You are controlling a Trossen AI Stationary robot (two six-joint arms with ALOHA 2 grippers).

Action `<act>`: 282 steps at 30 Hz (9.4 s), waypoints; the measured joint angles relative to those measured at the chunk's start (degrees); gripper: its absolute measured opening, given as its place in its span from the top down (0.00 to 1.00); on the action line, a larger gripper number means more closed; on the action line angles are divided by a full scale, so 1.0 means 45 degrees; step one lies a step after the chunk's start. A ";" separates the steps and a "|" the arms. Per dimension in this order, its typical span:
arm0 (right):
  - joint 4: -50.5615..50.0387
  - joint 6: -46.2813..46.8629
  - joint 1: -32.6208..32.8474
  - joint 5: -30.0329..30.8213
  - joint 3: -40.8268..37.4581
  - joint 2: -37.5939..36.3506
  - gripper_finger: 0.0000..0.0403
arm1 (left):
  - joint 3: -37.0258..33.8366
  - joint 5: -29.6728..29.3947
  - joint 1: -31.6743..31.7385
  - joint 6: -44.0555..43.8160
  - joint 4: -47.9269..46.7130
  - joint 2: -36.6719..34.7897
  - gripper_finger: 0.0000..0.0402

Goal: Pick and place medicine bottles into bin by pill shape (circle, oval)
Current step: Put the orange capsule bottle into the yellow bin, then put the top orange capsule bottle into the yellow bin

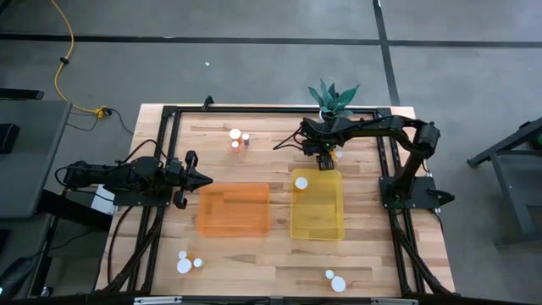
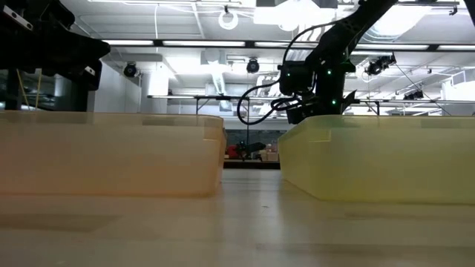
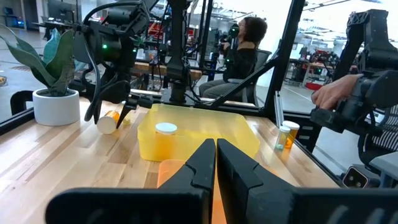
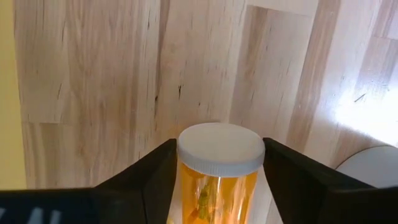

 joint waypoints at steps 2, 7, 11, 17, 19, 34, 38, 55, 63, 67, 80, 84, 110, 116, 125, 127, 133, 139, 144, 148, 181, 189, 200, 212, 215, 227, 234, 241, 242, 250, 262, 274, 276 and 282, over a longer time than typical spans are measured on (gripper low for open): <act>-0.0005 -0.0003 0.0000 0.0000 0.0000 0.0000 0.48 | 0.0000 0.0000 0.0002 0.0000 -0.0004 -0.0001 0.99; -0.0096 -0.0003 0.0010 0.0435 0.0000 -0.0018 0.49 | 0.0000 0.0000 0.0004 0.0000 -0.0003 0.0000 0.99; -0.0135 0.0032 0.0005 0.0627 0.0000 -0.0456 0.49 | 0.0000 -0.0002 0.0003 0.0000 -0.0004 -0.0002 0.99; 0.0196 0.1110 0.0005 -0.0390 0.0000 -0.1961 0.49 | 0.0000 0.0000 0.0001 0.0000 -0.0004 -0.0003 0.99; 0.0480 0.1813 0.0005 -0.1428 0.0000 -0.2588 0.49 | 0.0000 0.0000 0.0005 0.0000 -0.0004 -0.0001 0.99; 0.7795 0.7247 0.3557 -0.3336 -0.5900 -0.8680 0.49 | 0.0000 0.0000 0.0004 0.0000 -0.0004 0.0001 0.99; 1.1459 0.8353 0.5388 -0.1301 -0.8496 -0.9941 0.49 | 0.0000 -0.0003 0.0005 0.0000 -0.0001 -0.0002 0.99; 1.6094 0.9536 0.8121 0.3597 -1.1633 -0.9404 0.49 | 0.0000 0.0000 0.0005 0.0000 -0.0004 0.0001 0.99; 1.6846 1.0375 0.8097 0.3869 -1.1633 -0.7536 0.49 | 0.0000 0.0000 0.0000 0.0000 0.0000 -0.0003 0.99; 1.7896 1.0350 0.8095 0.3920 -1.1631 -0.6429 0.49 | 0.0000 0.0000 0.0005 0.0004 -0.0004 0.0001 0.99; 1.8792 1.0479 0.8092 0.4007 -1.1623 -0.4920 0.49 | 0.0000 0.0000 0.0005 0.0000 -0.0004 0.0001 0.99; 1.8792 1.0445 0.8092 0.4002 -1.1623 -0.4920 0.49 | 0.0000 0.0000 0.0005 0.0000 -0.0002 -0.0001 0.99; 1.8685 0.9995 0.8092 0.3867 -1.1623 -0.4920 0.49 | 0.0000 0.0000 0.0000 0.0000 -0.0003 0.0001 0.99; 1.8491 0.9998 0.8092 0.3831 -1.1618 -0.4930 0.49 | 0.0000 0.0000 0.0002 0.0000 0.0001 0.0001 0.99; 1.8496 0.9998 0.8092 0.3806 -1.1608 -0.4930 0.48 | 0.0000 0.0000 0.0002 0.0000 -0.0003 -0.0001 0.99; 1.8496 0.9998 0.8092 0.3800 -1.1608 -0.4930 0.47 | 0.0000 0.0000 0.0004 0.0000 -0.0001 0.0000 0.99; 1.8480 0.9998 0.8092 0.3779 -1.1613 -0.4925 0.37 | 0.0000 0.0000 0.0001 0.0000 0.0001 0.0000 0.99; 1.8486 0.9998 0.8092 0.3779 -1.1613 -0.4935 0.29 | 0.0000 -0.0002 0.0005 0.0000 -0.0001 0.0000 0.99; 1.8491 0.9998 0.8092 0.3779 -1.1613 -0.4940 0.26 | 0.0000 0.0000 0.0004 0.0000 0.0000 0.0001 0.99; 1.8501 0.9822 0.8092 0.3246 -1.1613 -0.4946 0.25 | 0.0000 0.0000 0.0003 0.0000 0.0001 -0.0001 0.99; 2.0915 0.3227 0.6473 0.3696 -1.1623 -1.4527 0.25 | 0.0000 0.0000 0.0004 0.0000 0.0001 -0.0002 0.99; 2.1268 0.4386 0.5077 0.2420 -1.1623 -1.4441 0.25 | 0.0000 0.0000 0.0004 0.0000 0.0001 0.0001 0.99; 2.1005 0.4810 0.4411 0.1820 -1.1623 -1.3244 0.25 | 0.0000 -0.1135 -0.0001 -0.0154 0.3273 0.0023 0.99; 2.1219 0.5481 0.3910 0.1870 -1.1623 -1.2774 0.25 | 0.2759 -0.4202 0.0685 -0.1623 0.1837 0.4537 0.99; 2.1296 0.5481 0.3910 0.1866 -1.1623 -1.2774 0.25 | 0.4503 -0.4271 0.1737 -0.1688 0.0289 0.6578 0.99; 2.1267 0.5447 0.3910 0.1870 -1.1623 -1.2774 0.25 | 0.9676 -0.3698 0.6972 0.0238 -0.2449 1.3159 0.98; 2.1260 0.5447 0.3910 0.1870 -1.1623 -1.2774 0.25 | 1.0321 -0.2685 0.8362 0.0232 -0.2393 1.5611 0.82; 2.1255 0.5447 0.3910 0.1870 -1.1623 -1.2774 0.25 | 1.0350 -0.2236 0.9289 -0.0810 -0.2168 1.7469 0.53; 2.1255 0.5447 0.3910 0.1870 -1.1623 -1.2774 0.25 | 1.0350 -0.2191 0.9397 -0.1010 -0.2172 1.7729 0.49; 2.1249 0.5447 0.3910 0.1870 -1.1623 -1.2774 0.25 | 1.0350 -0.1481 0.9588 -0.1209 -0.2102 1.8986 0.27; 2.1060 0.5447 0.3910 0.1870 -1.1623 -1.2774 0.25 | 1.0355 -0.0525 0.9393 -0.0906 -0.3009 1.9045 0.25; 2.1060 0.5447 0.3910 0.1871 -1.1623 -1.2774 0.25 | 1.0355 -0.1198 0.9054 -0.0423 -0.3379 1.9069 0.25; 2.1060 0.5447 0.3914 0.1870 -1.1623 -1.2774 0.25 | 1.0355 -0.1333 0.9054 -0.0311 -0.3335 1.9212 0.25; 2.1056 0.5447 0.3914 0.1875 -1.1623 -1.2774 0.25 | 1.0355 -0.1152 0.9112 -0.0318 -0.3045 1.9805 0.25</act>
